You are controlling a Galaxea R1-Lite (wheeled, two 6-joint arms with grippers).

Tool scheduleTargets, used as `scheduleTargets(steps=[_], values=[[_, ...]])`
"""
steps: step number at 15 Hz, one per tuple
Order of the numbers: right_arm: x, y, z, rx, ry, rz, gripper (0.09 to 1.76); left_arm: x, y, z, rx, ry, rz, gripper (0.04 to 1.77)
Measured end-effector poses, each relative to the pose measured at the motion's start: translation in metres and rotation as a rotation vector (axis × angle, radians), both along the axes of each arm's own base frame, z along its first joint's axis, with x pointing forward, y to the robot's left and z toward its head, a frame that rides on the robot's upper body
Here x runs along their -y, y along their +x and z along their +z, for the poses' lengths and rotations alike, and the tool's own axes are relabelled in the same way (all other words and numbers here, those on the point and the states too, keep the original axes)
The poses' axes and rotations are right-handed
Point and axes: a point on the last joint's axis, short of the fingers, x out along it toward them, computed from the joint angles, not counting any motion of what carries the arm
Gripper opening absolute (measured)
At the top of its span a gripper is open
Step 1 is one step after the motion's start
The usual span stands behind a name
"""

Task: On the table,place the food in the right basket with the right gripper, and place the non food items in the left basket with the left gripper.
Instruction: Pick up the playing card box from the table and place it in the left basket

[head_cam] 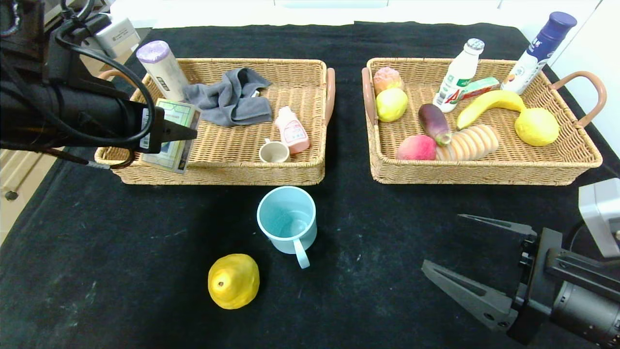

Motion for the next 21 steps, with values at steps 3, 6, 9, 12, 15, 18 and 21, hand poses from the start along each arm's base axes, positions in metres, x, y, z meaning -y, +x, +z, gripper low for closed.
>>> scheduleTargets(steps=[3,6,9,12,15,18,21], values=[[0.001,-0.001,0.001,0.005,0.004,-0.001,1.71,0.006,0.025,0.004,0.047,-0.039,0.014,1.00],[0.001,-0.001,0.002,0.007,0.007,0.000,1.71,0.011,0.048,0.009,0.094,-0.077,0.030,1.00],[0.002,-0.001,0.003,0.009,0.009,-0.006,1.71,0.016,0.070,0.010,0.164,-0.100,0.029,1.00],[0.003,-0.001,0.004,0.014,0.012,-0.010,1.71,0.020,0.086,0.004,0.198,-0.110,0.028,1.00],[0.004,-0.001,0.005,0.018,0.015,-0.012,1.71,0.022,0.097,-0.003,0.202,-0.126,0.030,1.00],[0.004,-0.002,0.006,0.023,0.018,-0.011,1.71,0.023,0.100,-0.007,0.191,-0.125,0.030,1.00],[0.005,-0.003,0.007,0.025,0.020,-0.011,1.71,0.023,0.102,-0.009,0.186,-0.123,0.030,1.10]])
